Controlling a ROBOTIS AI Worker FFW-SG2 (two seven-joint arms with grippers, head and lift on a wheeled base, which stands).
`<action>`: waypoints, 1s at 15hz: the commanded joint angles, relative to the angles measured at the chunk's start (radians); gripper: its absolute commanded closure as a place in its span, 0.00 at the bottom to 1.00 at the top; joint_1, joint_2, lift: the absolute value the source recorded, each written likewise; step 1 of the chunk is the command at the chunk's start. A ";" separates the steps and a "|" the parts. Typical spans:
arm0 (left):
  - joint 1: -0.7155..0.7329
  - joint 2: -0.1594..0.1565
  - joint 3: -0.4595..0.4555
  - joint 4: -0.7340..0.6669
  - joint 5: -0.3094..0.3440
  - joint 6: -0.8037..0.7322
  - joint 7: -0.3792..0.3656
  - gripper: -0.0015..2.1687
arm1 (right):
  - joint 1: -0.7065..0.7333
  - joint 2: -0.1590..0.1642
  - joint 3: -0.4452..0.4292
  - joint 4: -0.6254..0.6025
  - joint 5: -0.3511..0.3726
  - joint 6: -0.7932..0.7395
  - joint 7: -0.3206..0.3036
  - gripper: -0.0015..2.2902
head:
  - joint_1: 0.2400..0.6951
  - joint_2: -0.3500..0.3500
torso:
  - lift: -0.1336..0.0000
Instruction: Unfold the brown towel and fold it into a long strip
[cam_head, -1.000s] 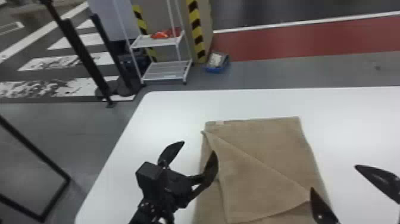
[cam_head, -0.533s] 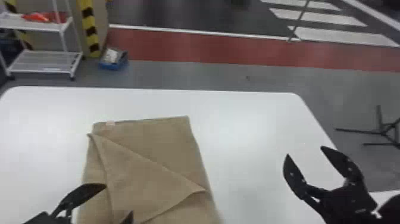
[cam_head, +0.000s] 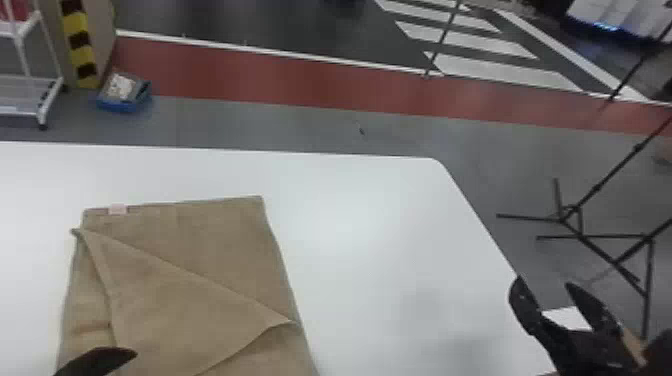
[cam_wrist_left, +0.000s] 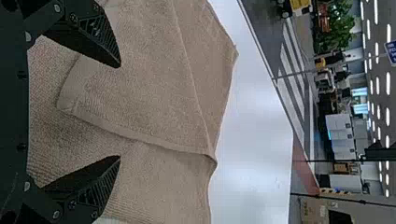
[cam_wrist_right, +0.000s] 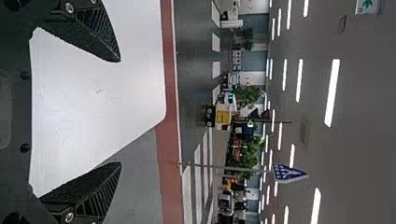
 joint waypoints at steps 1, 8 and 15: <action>-0.004 0.003 -0.011 0.000 -0.038 0.021 -0.008 0.10 | -0.017 0.031 -0.058 0.006 -0.041 0.039 0.022 0.04 | 1.00 0.00 | 0.08; -0.024 -0.009 -0.014 0.071 -0.078 0.030 -0.002 0.15 | -0.023 0.042 -0.096 0.004 -0.100 0.052 0.059 0.04 | 1.00 0.00 | 0.08; -0.023 -0.015 -0.021 0.048 -0.077 0.021 0.057 0.19 | -0.042 0.043 -0.085 0.006 -0.100 0.067 0.068 0.04 | 1.00 0.00 | 0.08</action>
